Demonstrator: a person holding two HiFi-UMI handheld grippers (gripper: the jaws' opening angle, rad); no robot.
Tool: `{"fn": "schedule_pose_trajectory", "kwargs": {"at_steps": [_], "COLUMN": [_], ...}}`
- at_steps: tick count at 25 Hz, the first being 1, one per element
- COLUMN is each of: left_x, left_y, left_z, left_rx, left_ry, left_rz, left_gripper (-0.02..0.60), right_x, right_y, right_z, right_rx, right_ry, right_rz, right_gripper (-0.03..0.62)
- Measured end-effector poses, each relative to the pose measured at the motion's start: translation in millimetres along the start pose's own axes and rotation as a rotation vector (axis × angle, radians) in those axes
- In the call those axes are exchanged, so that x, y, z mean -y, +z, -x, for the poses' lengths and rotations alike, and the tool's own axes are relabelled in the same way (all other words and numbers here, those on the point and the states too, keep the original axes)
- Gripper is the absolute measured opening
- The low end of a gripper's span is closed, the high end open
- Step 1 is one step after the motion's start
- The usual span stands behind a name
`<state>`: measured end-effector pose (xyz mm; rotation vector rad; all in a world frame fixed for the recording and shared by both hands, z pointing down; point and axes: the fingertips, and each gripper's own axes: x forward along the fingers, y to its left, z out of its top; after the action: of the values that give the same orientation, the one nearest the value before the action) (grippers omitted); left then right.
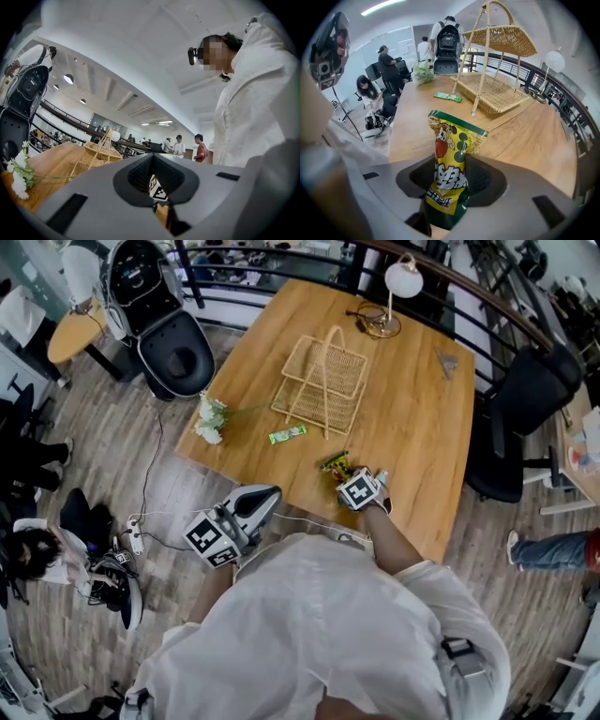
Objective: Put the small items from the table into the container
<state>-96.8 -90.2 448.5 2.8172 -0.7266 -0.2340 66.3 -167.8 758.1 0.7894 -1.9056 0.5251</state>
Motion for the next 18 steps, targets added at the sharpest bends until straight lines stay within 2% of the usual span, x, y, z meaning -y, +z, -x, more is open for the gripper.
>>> {"fn": "schedule_pose_trajectory", "kwargs": {"at_steps": [7,13,18], "left_x": [-3.8,-8.4,-11.8], "left_y": [2.3,2.7,-0.2], "left_z": [-6.4,-15.9,-19.9], "left_rx": [0.009,0.009,0.010], "left_ry": [-0.013,-0.031,-0.041], "left_rz": [0.000,0.003,0.007], "left_gripper": [0.006,0.006,0.006], "right_x": [19.9,33.1,48.3], "right_y": [43.3,71.3,97.7], "right_z": [60.4,118.0,161.8], "right_rx": [0.147,0.213,0.243], "right_ry": [-0.003,-0.009,-0.026], "right_rz": [-0.010,0.002,0.061], "right_gripper": [0.183,0.183,0.183]}}
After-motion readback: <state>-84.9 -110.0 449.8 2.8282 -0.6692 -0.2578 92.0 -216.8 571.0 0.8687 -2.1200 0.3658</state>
